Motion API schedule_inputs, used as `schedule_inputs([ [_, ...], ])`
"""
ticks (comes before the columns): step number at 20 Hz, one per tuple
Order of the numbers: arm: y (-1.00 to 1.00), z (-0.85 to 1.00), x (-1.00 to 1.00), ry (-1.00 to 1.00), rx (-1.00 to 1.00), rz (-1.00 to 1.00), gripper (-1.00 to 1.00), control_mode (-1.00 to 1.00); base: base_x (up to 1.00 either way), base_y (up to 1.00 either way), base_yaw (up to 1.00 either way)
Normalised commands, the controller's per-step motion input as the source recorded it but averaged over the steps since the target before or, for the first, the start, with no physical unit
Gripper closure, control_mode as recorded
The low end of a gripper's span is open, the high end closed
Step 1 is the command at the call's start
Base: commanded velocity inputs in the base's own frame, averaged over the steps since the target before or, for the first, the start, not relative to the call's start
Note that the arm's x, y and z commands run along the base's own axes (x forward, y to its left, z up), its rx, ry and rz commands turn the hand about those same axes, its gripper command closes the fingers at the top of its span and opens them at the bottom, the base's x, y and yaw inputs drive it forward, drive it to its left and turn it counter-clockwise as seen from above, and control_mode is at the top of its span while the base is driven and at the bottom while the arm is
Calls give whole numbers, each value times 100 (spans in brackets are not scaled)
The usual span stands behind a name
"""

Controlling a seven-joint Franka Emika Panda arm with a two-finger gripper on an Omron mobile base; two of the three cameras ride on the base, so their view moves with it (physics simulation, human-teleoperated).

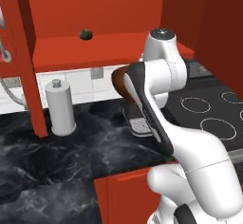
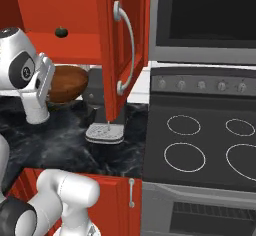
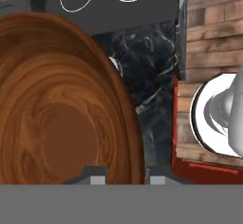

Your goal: Pick the mug and place it in the sink. Pick the bowl and place it in the open cabinet and then close the cabinet.

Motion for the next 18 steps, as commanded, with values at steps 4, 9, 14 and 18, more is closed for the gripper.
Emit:
schedule_inputs([
  [4, 0, 0, 0, 0, 0, 0, 100, 100, 43, 3, 0],
  [9, 0, 0, 0, 0, 0, 0, 100, 100, -21, 36, 0],
  [14, 0, 0, 0, 0, 0, 0, 100, 100, -66, 1, 0],
  [18, 0, 0, 0, 0, 0, 0, 100, 100, -99, -5, 0],
])
